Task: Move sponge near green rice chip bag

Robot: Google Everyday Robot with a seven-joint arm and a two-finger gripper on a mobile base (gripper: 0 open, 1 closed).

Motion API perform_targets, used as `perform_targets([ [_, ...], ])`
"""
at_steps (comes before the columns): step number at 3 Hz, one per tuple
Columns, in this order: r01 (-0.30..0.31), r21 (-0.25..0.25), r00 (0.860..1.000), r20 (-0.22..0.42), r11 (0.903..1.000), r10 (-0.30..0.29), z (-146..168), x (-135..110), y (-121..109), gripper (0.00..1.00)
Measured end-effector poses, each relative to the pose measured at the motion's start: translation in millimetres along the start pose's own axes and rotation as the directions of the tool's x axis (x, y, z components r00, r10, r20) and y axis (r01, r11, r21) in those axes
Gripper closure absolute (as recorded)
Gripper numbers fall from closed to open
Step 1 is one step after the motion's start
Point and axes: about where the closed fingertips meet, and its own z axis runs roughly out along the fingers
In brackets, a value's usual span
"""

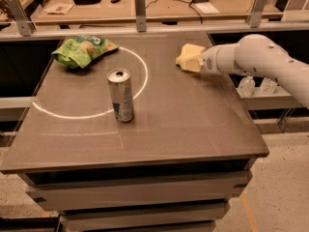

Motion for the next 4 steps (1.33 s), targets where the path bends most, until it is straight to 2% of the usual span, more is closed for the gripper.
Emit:
perform_targets([
  [1, 0.0, 0.0, 1.0, 0.0, 1.0, 0.0, 0, 0, 0, 1.0],
  [2, 0.046, -0.008, 0.996, 0.071, 0.9989, -0.045, -5, -15, 7, 1.0],
  [3, 0.038, -0.034, 0.981, 0.191, 0.9987, -0.031, -31, -22, -20, 1.0],
  [4, 0.132, -0.129, 0.944, 0.319, 0.9829, -0.085, -58, -63, -13, 1.0],
])
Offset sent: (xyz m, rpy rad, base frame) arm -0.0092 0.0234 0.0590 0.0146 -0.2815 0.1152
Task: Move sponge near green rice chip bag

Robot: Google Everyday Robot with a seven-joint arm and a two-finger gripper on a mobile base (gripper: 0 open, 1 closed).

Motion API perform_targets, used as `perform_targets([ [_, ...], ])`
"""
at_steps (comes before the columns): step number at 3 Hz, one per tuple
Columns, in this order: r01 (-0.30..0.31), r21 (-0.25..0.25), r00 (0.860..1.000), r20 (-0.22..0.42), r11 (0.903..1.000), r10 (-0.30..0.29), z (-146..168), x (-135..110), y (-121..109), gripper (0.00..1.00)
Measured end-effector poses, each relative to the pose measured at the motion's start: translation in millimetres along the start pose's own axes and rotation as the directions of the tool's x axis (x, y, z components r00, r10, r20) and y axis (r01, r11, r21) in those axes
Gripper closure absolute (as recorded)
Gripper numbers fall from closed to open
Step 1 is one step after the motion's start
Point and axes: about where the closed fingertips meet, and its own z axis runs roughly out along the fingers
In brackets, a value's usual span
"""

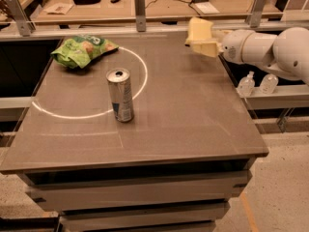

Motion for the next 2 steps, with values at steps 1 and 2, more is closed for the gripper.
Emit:
perform_targets([
  [1, 0.174, -0.183, 0.977, 0.156, 0.9677, -0.146, 17, -75, 58, 1.0],
  [2, 0.429, -0.297, 0.896, 0.261, 0.853, -0.36, 35, -119, 123, 1.0],
])
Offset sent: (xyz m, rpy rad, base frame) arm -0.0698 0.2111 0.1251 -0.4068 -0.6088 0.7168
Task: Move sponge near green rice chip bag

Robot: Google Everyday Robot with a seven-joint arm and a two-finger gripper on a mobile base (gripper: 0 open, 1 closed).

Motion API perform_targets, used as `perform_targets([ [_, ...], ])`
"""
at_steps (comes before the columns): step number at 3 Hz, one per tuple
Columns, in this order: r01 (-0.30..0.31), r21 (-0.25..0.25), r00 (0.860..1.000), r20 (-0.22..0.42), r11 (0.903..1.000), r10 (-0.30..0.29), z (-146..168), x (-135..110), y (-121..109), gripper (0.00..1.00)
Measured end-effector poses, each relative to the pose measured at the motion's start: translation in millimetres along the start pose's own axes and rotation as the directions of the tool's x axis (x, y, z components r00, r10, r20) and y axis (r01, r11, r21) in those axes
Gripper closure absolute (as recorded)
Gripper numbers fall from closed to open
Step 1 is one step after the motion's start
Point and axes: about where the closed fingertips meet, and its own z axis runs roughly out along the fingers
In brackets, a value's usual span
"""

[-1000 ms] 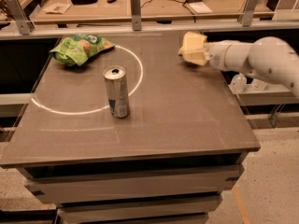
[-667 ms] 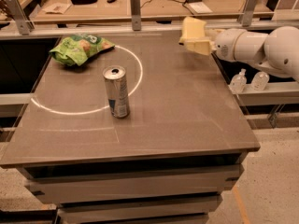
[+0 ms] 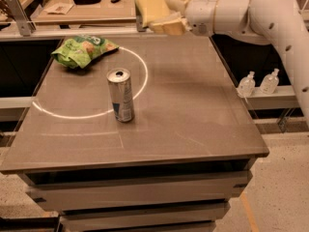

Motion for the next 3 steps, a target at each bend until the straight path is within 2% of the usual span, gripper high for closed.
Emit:
perform_targets([
  [1, 0.194, -0.125, 0.98, -0.012, 0.9729, -0.197, 47, -23, 23, 1.0],
  [2, 0.294, -0.195, 0.95, -0.046, 0.9355, -0.309, 88, -26, 36, 1.0],
  [3, 0.351, -0.236, 0.925, -0.062, 0.9062, -0.374, 124, -21, 39, 1.0],
])
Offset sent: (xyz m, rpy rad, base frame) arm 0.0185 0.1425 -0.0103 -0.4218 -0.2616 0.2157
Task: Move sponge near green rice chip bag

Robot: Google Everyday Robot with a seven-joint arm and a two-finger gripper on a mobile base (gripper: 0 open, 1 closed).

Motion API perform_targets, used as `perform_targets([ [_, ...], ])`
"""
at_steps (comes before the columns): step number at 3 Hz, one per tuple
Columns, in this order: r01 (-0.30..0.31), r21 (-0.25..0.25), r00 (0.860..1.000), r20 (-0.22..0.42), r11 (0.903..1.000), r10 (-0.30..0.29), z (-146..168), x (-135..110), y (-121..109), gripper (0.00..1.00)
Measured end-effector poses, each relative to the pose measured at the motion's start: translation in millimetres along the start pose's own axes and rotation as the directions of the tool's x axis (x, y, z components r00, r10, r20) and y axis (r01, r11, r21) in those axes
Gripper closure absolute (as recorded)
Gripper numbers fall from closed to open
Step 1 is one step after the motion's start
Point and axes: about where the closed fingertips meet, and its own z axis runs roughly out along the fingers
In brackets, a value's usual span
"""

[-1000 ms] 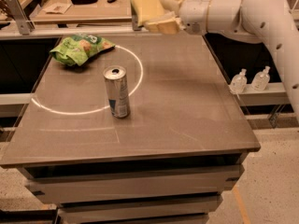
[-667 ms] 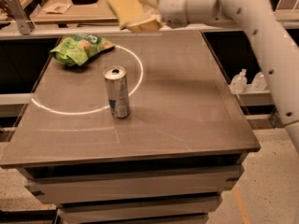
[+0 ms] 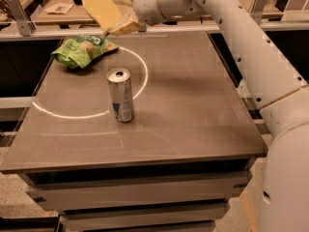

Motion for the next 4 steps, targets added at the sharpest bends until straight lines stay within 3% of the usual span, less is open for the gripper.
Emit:
perform_targets([
  [1, 0.0, 0.0, 1.0, 0.0, 1.0, 0.0, 0, 0, 0, 1.0],
  [2, -0.03, -0.03, 1.0, -0.011, 0.9991, 0.029, 20, 13, 12, 1.0],
  [4, -0.069, -0.133, 0.997, 0.033, 0.9887, 0.074, 73, 30, 41, 1.0],
])
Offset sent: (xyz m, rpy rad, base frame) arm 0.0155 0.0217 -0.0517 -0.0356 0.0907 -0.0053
